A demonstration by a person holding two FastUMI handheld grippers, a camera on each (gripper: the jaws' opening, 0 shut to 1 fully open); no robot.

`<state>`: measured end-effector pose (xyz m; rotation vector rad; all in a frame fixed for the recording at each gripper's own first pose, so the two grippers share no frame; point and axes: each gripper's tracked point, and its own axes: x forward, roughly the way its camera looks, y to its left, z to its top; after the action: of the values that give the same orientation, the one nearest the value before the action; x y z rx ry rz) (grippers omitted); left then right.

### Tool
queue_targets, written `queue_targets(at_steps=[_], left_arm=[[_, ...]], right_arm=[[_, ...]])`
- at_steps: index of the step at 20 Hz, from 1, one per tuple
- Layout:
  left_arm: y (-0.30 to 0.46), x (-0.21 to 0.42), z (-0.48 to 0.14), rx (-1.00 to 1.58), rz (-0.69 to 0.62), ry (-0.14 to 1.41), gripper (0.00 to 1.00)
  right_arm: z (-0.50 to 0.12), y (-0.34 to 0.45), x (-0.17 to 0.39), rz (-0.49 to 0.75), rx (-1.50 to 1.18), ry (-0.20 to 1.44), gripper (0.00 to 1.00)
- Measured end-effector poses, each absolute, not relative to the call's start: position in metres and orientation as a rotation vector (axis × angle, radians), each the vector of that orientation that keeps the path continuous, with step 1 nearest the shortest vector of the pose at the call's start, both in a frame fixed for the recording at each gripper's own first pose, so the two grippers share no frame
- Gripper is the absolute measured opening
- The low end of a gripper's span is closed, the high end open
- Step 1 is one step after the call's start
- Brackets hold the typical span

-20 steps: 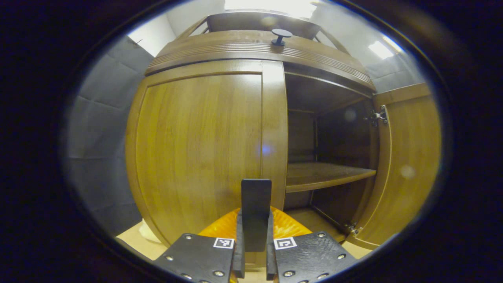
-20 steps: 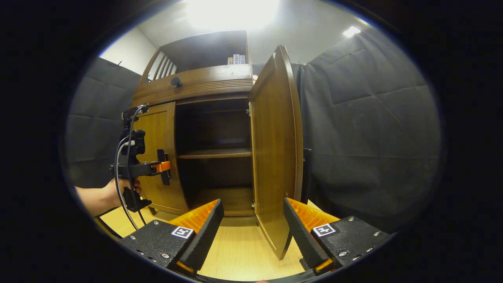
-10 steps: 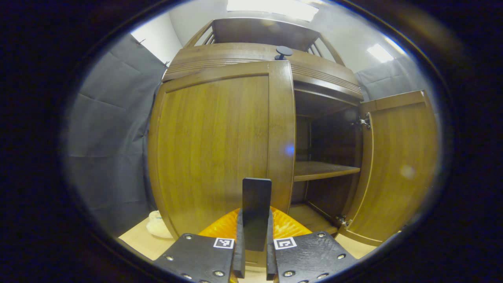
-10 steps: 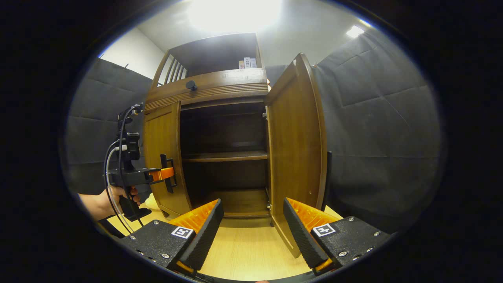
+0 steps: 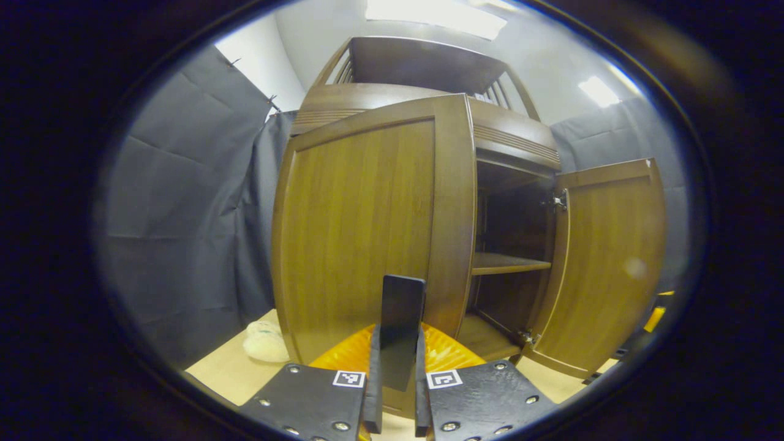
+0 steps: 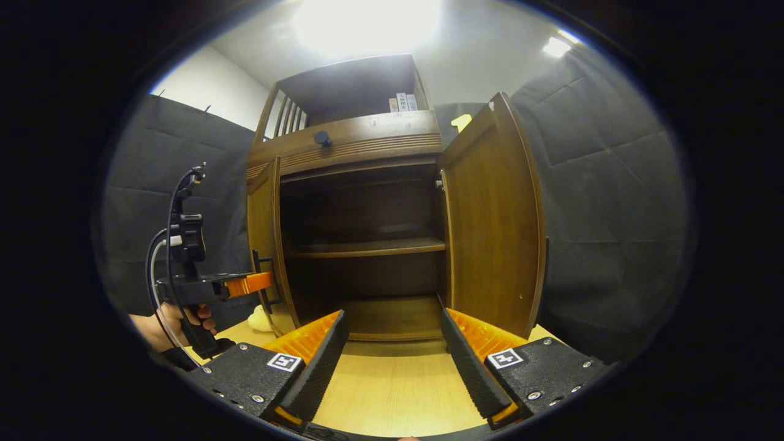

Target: Open the right door of the double-door shoe cabinet with the right hand, and open the left door with the left hand.

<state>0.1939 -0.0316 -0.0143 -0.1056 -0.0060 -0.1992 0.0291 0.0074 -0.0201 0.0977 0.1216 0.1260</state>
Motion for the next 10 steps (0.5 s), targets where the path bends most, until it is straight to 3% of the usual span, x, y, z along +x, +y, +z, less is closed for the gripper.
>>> queue_targets(at_steps=[2,3,10], left_arm=[[-0.019,0.181,-0.015,-0.106,-0.188,-0.01,0.26],[-0.011,0.174,-0.015,-0.108,-0.181,-0.013,0.17],[0.042,0.137,-0.019,-0.132,-0.134,-0.014,0.17]], right_arm=[[-0.02,0.015,0.027,0.136,0.091,0.122,0.94],[-0.02,0.019,0.025,0.143,0.09,0.123,0.94],[-0.017,0.062,0.02,0.215,0.074,0.116,0.94]])
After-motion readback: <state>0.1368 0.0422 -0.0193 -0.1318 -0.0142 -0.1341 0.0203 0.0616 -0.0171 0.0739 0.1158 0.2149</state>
